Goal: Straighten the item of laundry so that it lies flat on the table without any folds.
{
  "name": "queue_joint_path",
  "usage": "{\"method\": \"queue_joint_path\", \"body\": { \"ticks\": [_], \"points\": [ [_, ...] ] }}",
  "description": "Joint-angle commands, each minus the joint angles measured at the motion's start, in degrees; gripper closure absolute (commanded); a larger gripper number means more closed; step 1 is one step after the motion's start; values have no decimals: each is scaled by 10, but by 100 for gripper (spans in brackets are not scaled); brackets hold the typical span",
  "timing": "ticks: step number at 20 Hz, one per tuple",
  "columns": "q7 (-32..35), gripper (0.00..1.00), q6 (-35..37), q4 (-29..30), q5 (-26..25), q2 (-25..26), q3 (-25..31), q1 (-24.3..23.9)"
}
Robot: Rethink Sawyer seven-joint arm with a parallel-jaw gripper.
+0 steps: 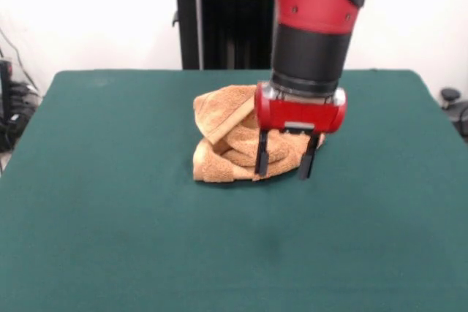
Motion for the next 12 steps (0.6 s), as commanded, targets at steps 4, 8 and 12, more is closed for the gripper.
{"method": "queue_joint_path", "body": {
  "ticks": [4, 8, 12],
  "points": [
    [37, 0, 74, 86, -18, -61, 43, 13],
    [36, 0, 63, 114, -19, -68, 53, 2],
    [35, 0, 55, 138, -21, -80, 55, -4]
  ]
}}
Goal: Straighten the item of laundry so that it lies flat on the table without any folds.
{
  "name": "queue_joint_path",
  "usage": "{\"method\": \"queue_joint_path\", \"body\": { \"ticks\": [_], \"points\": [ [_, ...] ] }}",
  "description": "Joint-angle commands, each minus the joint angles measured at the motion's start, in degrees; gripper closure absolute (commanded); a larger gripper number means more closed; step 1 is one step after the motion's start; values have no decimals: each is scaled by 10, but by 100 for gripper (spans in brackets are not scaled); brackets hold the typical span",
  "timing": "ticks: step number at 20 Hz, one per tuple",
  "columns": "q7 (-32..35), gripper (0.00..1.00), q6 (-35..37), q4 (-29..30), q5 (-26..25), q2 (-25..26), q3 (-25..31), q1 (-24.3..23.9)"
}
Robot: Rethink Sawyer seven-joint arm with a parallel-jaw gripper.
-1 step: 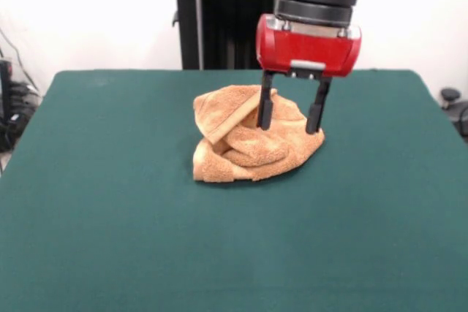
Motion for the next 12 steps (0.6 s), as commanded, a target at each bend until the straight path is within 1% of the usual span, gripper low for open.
{"method": "queue_joint_path", "body": {
  "ticks": [1, 12],
  "points": [
    [34, 0, 27, 112, -22, 6, 56, -4],
    [54, 0, -53, 156, -34, 21, 55, -11]
  ]
}}
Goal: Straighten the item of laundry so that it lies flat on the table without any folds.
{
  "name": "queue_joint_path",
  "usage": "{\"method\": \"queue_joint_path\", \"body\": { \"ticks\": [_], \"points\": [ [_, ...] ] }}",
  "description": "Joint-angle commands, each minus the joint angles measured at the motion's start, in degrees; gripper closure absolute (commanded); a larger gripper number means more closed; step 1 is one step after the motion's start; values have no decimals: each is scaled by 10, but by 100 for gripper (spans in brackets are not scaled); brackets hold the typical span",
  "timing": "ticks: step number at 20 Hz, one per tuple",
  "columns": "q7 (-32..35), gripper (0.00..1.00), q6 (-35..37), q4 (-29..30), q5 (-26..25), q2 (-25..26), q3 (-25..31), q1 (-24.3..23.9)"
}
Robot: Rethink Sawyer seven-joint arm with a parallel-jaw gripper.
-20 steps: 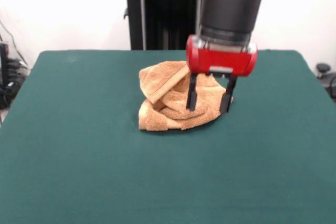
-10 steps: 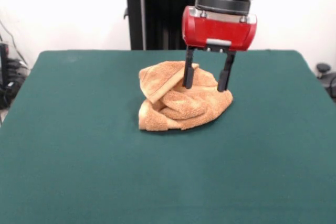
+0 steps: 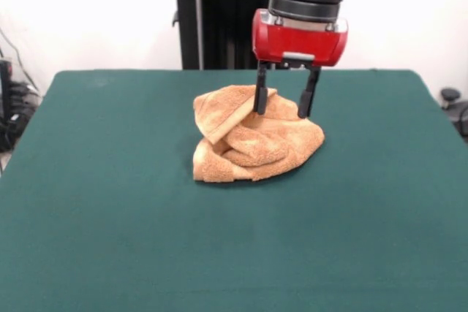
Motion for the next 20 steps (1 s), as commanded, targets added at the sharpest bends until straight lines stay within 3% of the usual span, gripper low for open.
{"method": "queue_joint_path", "body": {
  "ticks": [1, 20],
  "points": [
    [54, 0, -56, 93, -37, 37, 56, -8],
    [51, 0, -145, 43, -67, 144, 102, -34]
  ]
}}
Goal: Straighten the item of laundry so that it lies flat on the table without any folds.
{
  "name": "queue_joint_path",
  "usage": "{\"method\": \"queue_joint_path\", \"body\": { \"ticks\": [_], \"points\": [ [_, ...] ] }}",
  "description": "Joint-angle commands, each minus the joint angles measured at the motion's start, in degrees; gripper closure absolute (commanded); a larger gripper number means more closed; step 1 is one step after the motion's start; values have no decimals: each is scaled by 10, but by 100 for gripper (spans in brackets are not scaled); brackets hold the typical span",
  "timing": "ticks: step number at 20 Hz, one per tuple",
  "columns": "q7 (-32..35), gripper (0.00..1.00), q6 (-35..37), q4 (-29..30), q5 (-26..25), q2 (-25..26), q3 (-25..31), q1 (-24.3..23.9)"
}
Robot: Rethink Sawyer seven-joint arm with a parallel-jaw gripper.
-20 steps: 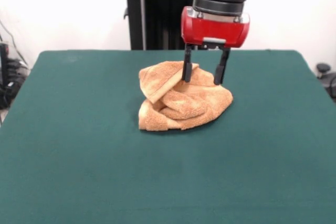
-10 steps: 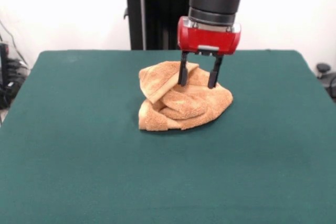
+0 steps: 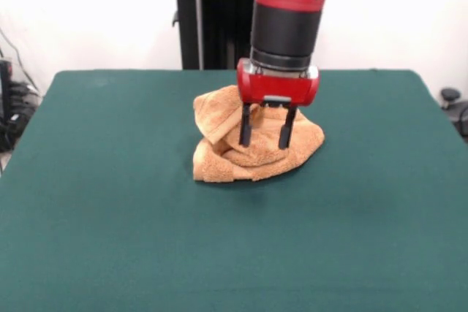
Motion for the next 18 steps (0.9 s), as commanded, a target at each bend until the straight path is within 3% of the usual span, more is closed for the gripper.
{"method": "queue_joint_path", "body": {
  "ticks": [1, 12, 18],
  "points": [
    [53, 0, -36, 6, -23, 79, 80, 3],
    [56, 0, -46, -10, -21, 97, 86, 5],
    [52, 0, -55, -41, -17, 133, 104, -1]
  ]
}}
